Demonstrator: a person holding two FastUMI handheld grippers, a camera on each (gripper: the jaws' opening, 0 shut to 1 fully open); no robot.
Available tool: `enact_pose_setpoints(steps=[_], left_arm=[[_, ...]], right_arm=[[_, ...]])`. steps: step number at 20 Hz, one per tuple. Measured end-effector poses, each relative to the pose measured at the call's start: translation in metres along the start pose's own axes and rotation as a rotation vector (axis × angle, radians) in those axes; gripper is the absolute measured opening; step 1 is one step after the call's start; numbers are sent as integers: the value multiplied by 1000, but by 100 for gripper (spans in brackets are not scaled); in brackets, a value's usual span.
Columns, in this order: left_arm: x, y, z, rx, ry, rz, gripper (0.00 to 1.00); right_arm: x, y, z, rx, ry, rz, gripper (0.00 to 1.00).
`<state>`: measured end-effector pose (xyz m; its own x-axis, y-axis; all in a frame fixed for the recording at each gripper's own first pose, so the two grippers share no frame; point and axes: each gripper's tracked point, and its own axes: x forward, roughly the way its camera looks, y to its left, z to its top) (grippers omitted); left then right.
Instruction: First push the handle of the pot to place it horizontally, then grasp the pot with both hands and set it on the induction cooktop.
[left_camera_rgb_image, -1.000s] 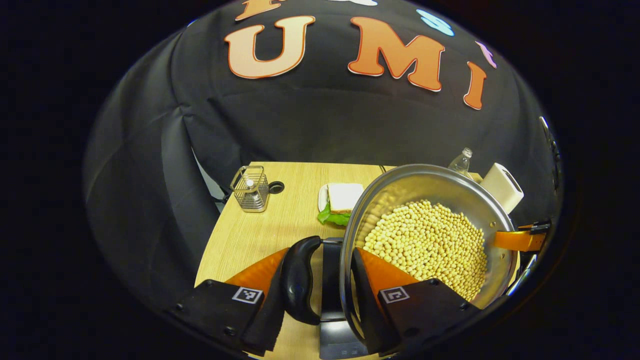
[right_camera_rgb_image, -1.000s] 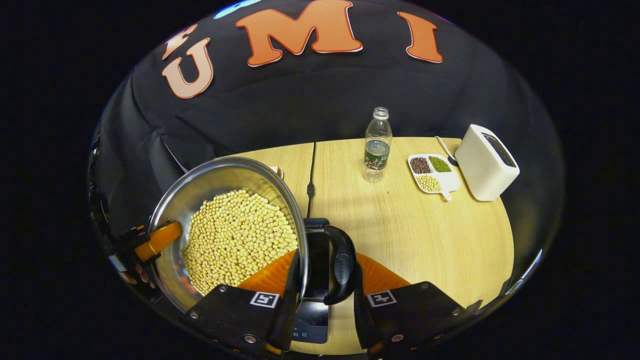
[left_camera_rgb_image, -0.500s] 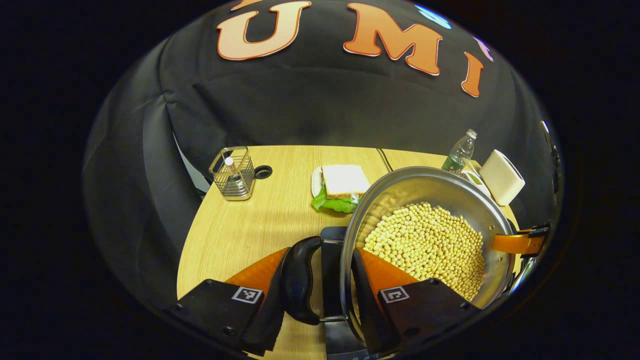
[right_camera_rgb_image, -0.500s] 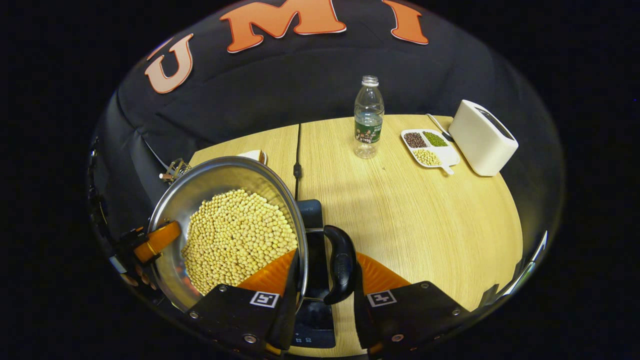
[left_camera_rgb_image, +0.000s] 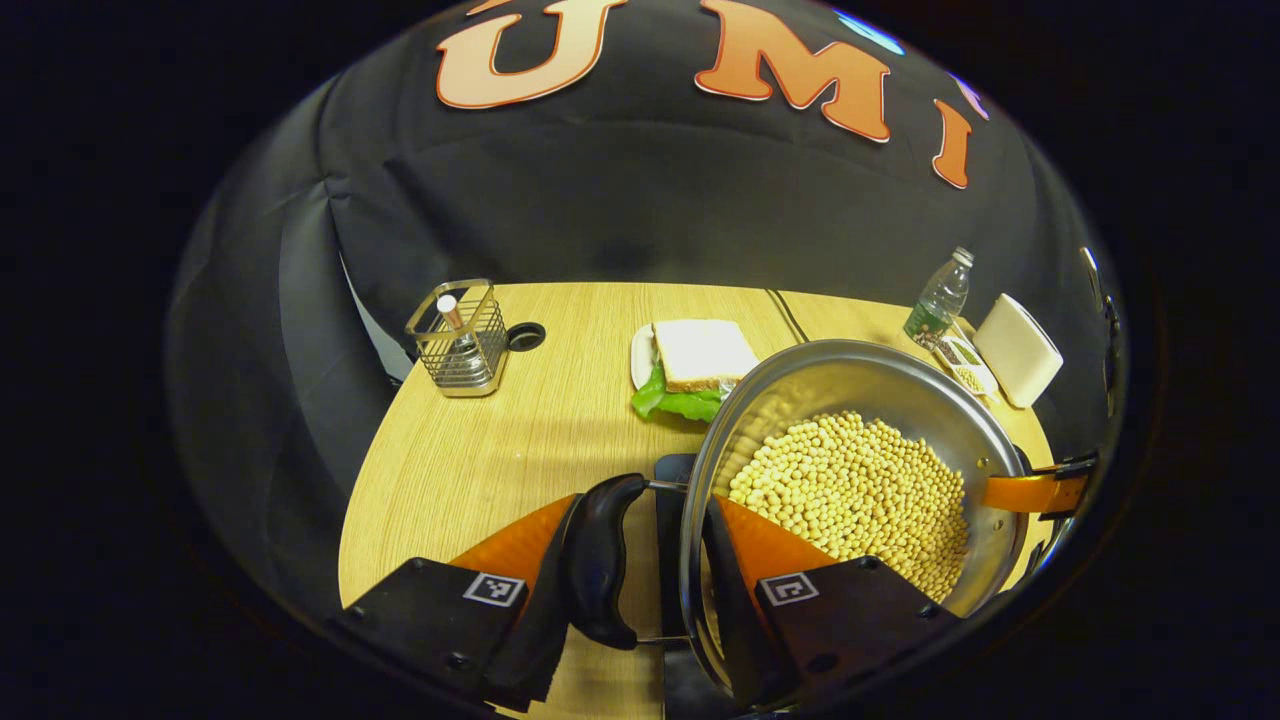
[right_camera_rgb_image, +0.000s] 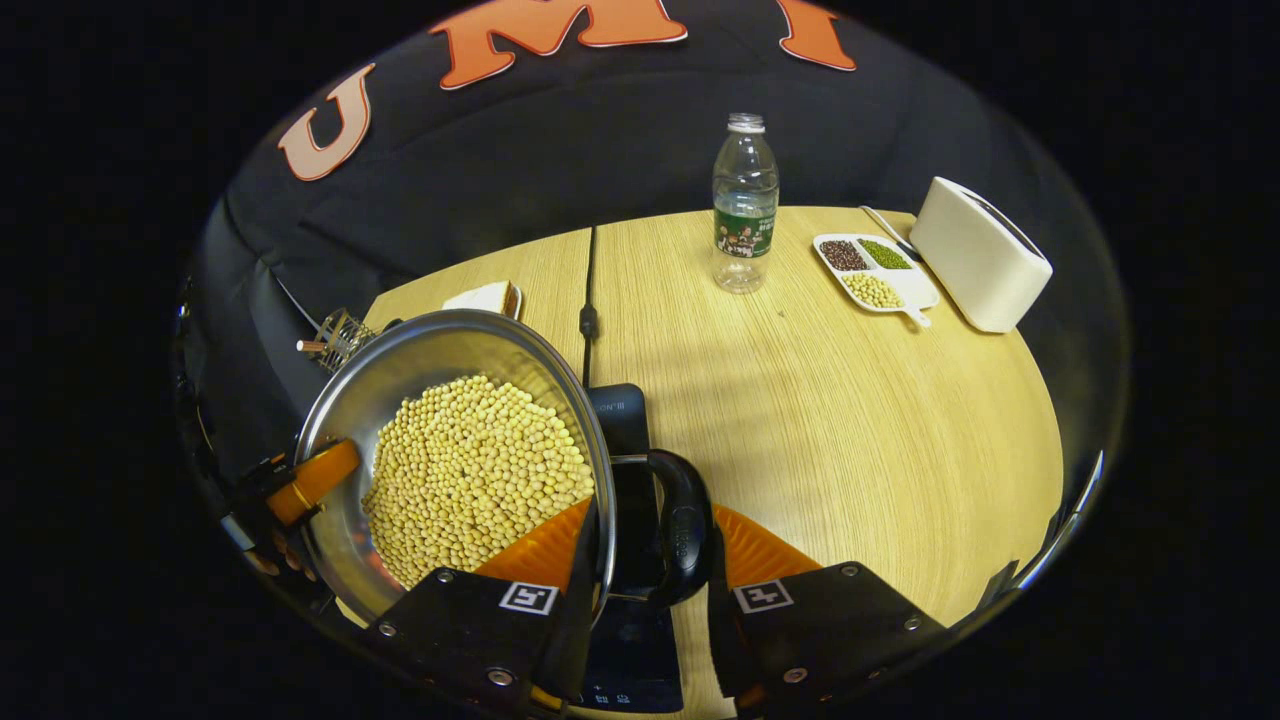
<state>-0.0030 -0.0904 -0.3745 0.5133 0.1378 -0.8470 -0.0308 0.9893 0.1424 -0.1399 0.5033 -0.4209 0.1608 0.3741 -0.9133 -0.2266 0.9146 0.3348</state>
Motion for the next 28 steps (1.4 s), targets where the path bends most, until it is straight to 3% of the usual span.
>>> enact_pose_setpoints(steps=[11,15,17,21,23,24,28], left_arm=[[-7,2,-12,-46,-1,-2,70],[-3,-1,-17,63,-44,54,78],[-5,-2,-20,61,-42,74,84],[-26,9,-28,25,-43,108,89],[-40,14,-20,26,-74,130,84],[-47,14,-15,34,-91,142,90],[-80,9,2,51,-152,194,92]], right_arm=[[15,-6,15,-7,-61,-1,49],[22,-9,13,-41,-73,6,58],[19,-9,9,-32,-79,15,62],[-17,-11,-1,24,-163,83,69],[-35,-19,4,25,-223,101,75],[-45,-26,9,15,-261,95,78],[-73,-50,26,-32,-365,89,80]])
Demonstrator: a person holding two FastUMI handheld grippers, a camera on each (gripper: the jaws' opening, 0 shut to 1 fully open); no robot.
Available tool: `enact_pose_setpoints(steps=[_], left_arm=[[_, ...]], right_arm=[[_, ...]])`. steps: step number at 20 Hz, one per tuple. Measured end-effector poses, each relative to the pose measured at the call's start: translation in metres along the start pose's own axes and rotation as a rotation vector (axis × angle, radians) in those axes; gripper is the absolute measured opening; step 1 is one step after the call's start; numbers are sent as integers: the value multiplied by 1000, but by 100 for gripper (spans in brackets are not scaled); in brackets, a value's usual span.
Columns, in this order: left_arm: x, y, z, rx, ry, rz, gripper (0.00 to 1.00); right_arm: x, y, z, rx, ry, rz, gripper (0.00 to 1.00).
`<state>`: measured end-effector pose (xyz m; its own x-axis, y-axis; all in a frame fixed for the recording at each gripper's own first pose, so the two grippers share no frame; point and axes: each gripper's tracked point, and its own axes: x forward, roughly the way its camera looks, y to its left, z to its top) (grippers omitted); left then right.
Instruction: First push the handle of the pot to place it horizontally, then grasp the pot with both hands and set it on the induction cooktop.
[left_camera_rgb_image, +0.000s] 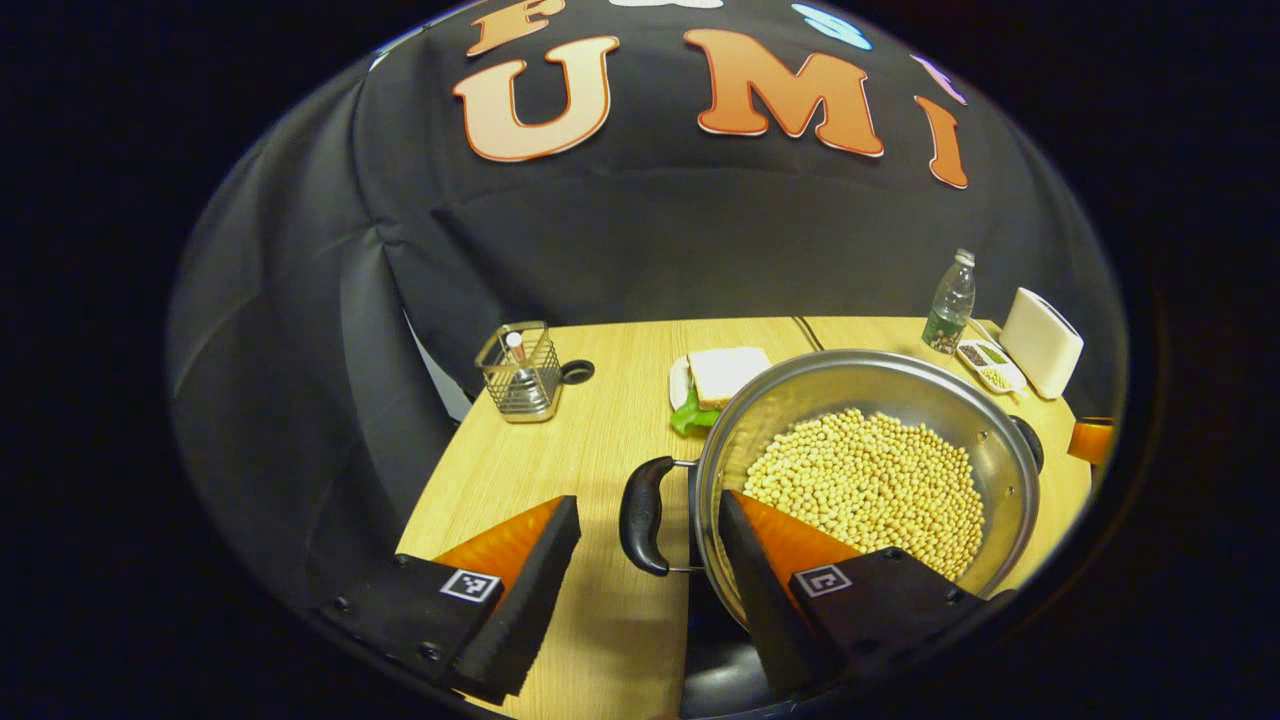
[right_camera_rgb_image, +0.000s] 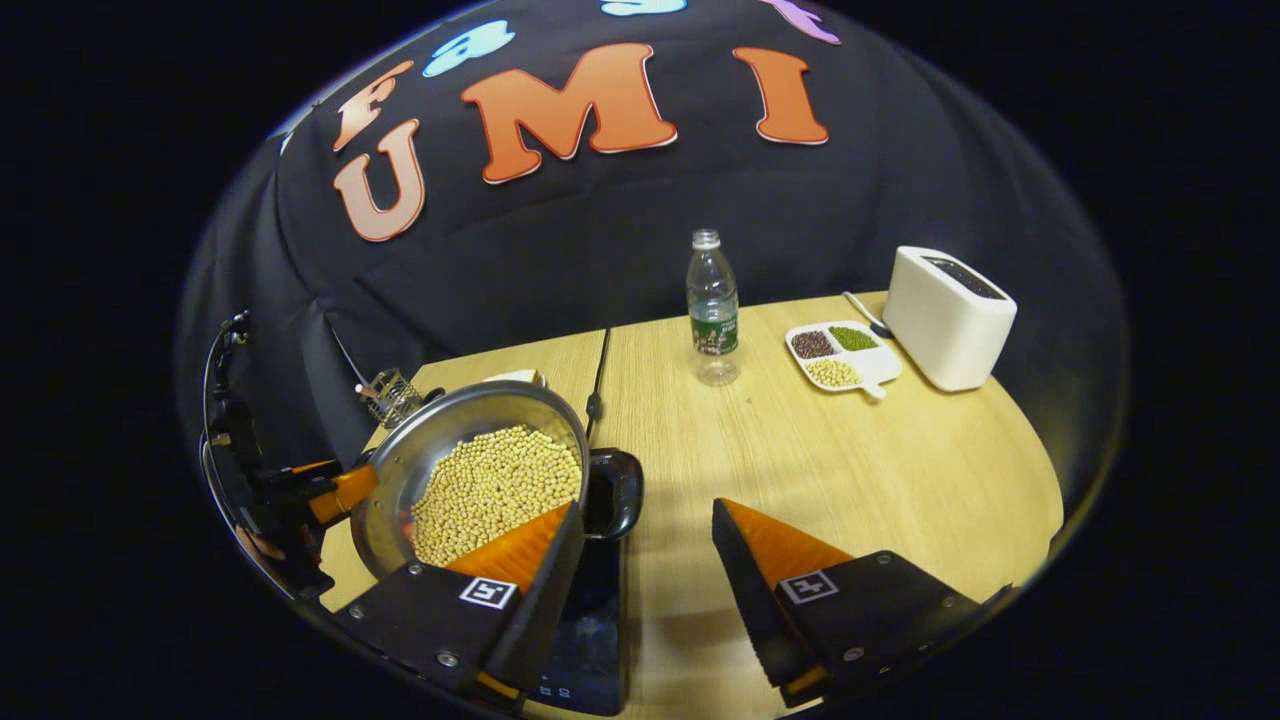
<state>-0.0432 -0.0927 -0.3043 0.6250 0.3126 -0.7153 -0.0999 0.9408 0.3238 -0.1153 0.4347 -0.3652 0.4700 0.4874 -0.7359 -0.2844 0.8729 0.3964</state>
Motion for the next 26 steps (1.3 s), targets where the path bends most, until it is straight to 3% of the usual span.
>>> enact_pose_setpoints(steps=[1,11,23,25,26], left_arm=[[-8,-4,7,-5,-19,8,89],[-79,-67,124,-30,-248,28,98],[-205,-145,276,-80,-602,-74,97],[-229,-150,301,-103,-668,-99,100],[-238,-149,312,-112,-695,-106,97]], right_arm=[[-8,-9,6,-16,-24,-1,82],[-74,-110,90,-97,-269,-57,87],[-146,-188,179,-125,-500,-142,89],[-162,-197,200,-140,-541,-157,92],[-170,-200,210,-153,-561,-164,99]])
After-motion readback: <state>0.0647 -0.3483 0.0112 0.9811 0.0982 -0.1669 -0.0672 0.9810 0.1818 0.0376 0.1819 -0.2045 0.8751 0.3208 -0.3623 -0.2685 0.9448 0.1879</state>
